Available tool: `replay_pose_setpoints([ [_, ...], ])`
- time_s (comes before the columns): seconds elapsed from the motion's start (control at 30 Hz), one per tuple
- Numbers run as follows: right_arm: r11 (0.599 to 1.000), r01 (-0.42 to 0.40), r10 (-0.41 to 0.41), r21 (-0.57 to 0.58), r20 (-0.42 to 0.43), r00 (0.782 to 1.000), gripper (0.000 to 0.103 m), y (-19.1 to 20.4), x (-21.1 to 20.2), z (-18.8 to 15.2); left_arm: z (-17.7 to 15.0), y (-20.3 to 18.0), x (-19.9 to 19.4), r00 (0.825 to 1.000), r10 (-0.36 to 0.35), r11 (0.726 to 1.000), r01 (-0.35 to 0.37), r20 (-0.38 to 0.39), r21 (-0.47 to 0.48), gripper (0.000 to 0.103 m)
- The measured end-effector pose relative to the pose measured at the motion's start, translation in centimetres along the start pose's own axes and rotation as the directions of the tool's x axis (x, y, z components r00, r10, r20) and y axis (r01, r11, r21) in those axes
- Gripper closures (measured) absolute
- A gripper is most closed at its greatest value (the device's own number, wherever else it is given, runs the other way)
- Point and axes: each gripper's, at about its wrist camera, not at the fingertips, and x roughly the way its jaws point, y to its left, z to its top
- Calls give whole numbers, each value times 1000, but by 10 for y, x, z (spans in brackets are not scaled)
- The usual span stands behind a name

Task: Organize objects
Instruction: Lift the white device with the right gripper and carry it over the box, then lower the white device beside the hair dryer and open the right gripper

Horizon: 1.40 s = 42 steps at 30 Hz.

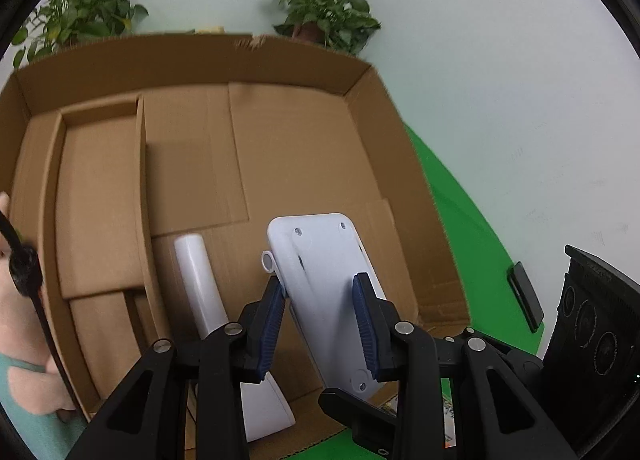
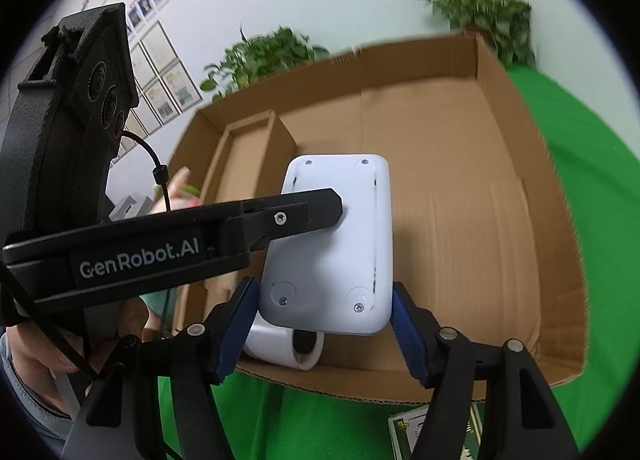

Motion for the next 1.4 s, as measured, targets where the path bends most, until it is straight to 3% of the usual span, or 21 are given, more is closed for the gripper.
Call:
replay_pose_setpoints([
  [0.23, 999, -17, 21, 40, -92, 996, 38, -12, 28, -12, -12, 19, 31, 998, 22, 999, -24, -63, -32, 71],
  [0.33, 998, -26, 32, 53, -113, 993, 38, -17, 36, -15, -18, 15, 34, 997, 52, 999, -52, -63, -4, 72],
  [0.9, 998, -27, 34, 59, -119, 992, 37, -21, 41, -21, -22, 15, 24, 990, 109, 994, -110, -87, -2, 70],
  [1.2, 999, 9, -3, 49, -116, 993, 35, -20, 43, -21, -29, 15, 7, 992, 118, 993, -118, -49, 4, 70],
  [1.33, 999, 12, -8, 33, -107, 994, 22, -14, 38, -21, -34, 12, -12, 988, 151, 988, -151, 21, 14, 69],
  [1.4, 999, 33, -32, 11, -86, 996, 17, -9, 31, -23, -38, 8, -28, 977, 197, 980, -199, 84, 22, 65],
])
